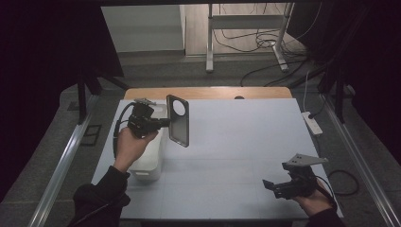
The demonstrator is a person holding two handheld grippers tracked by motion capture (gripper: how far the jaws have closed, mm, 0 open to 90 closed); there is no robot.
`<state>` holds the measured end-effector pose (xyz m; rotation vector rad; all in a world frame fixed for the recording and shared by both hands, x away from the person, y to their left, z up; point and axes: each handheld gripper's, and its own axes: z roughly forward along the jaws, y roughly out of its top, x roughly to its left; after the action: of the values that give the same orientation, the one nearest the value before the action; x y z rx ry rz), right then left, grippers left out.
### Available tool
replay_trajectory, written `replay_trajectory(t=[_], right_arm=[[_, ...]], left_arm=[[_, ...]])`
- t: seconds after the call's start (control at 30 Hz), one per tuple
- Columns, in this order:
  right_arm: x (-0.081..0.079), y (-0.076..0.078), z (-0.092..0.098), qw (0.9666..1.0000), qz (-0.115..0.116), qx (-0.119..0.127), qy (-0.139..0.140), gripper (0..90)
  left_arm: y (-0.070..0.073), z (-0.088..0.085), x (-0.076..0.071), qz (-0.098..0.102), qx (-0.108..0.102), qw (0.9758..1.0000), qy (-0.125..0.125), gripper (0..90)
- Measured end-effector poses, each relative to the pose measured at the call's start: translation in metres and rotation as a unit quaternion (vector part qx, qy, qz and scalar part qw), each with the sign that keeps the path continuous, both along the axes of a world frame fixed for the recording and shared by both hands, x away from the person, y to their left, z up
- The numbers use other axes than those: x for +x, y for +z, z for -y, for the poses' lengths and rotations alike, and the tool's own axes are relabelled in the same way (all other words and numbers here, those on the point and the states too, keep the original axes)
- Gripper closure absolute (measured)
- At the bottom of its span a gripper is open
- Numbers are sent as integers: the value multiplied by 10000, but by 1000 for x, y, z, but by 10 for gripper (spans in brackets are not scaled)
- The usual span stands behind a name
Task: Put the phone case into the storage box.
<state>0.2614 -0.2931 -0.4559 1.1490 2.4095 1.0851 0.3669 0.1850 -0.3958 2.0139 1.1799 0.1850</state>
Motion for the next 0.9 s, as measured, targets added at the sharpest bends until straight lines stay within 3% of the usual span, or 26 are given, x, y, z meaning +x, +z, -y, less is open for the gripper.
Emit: replay_trajectory(t=[0.9], right_arm=[[-20,3,29,9985,142,190,-501,2]], left_arm=[[13,-42,18,-22,30,9985,537,888]])
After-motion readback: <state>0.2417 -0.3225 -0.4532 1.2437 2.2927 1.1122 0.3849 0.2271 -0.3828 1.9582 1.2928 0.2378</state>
